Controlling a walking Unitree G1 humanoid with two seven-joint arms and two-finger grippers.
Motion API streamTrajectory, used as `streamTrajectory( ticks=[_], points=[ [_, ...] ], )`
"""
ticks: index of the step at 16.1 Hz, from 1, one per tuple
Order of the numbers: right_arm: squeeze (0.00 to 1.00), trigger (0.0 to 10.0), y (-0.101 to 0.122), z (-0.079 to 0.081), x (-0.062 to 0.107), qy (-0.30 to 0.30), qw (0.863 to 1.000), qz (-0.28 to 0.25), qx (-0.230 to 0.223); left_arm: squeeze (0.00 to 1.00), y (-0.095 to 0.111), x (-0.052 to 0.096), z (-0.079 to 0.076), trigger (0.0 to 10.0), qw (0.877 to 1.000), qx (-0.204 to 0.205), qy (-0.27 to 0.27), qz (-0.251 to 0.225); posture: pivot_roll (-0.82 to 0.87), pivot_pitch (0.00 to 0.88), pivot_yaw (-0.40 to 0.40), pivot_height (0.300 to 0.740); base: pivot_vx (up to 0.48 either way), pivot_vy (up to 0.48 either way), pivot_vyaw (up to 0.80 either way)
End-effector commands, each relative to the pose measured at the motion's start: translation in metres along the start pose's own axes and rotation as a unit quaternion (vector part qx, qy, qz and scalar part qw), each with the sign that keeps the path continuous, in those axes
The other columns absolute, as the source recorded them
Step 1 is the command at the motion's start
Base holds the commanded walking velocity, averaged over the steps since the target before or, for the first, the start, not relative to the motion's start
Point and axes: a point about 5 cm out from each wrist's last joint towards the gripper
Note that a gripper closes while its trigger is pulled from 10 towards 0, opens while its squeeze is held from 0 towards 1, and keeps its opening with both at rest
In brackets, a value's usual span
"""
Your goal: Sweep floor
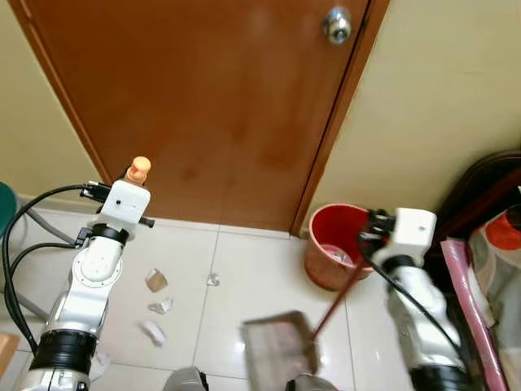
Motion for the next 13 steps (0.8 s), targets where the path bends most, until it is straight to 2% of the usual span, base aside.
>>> streamTrajectory(
  ticks=[1,3,4,6,9,10,11,13],
  points=[
    [0.0,10.0,0.009,-0.014,0.003,-0.014,1.0,-0.007,0.011,0.0,0.006,-0.006,0.006,10.0,1.0,-0.017,0.005,-0.02,-0.11,0.223,-0.075,0.74,0.0,0.0,0.0],
    [0.0,10.0,0.012,-0.027,0.01,-0.026,1.0,0.0,0.015,0.0,0.002,-0.008,0.007,10.0,1.0,-0.021,0.014,-0.015,-0.15,0.245,-0.088,0.74,0.0,0.0,0.0],
    [0.0,10.0,0.015,-0.033,0.015,-0.029,0.999,0.004,0.025,0.0,-0.003,-0.013,0.011,10.0,0.999,-0.007,0.031,-0.004,-0.18,0.25,-0.099,0.74,0.0,0.0,0.0],
    [0.0,10.0,0.022,-0.035,0.018,-0.021,0.999,0.003,0.043,0.0,-0.008,-0.022,0.011,10.0,0.998,0.019,0.058,0.014,-0.22,0.256,-0.109,0.74,0.0,0.0,0.0],
    [0.0,10.0,0.028,-0.038,0.019,-0.02,0.998,0.001,0.055,0.0,-0.01,-0.026,0.007,10.0,0.997,0.026,0.065,0.02,-0.24,0.257,-0.115,0.74,0.0,0.0,0.0],
    [0.0,10.0,0.029,-0.04,0.02,-0.022,0.998,0.002,0.056,0.0,-0.011,-0.027,0.004,10.0,0.997,0.033,0.065,0.021,-0.24,0.253,-0.113,0.74,0.0,0.0,0.0],
    [0.0,10.0,0.031,-0.042,0.018,-0.026,0.998,0.001,0.057,0.0,-0.009,-0.031,-0.008,10.0,0.997,0.053,0.058,0.02,-0.24,0.244,-0.111,0.74,0.0,0.0,0.0],
    [0.0,10.0,0.034,-0.039,0.013,-0.027,0.998,-0.006,0.055,0.0,-0.004,-0.037,-0.024,10.0,0.997,0.067,0.045,0.014,-0.23,0.229,-0.101,0.74,0.0,0.0,0.0]
  ],
)
Point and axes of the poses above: a point about 5 cm out from each wrist's last joint towards the gripper, its own x axis pointing back from the gripper into the wrist, its own y axis along the axis of the wrist's last joint, z = x × y, and after that the axes turned 6 degrees about x, right-handed
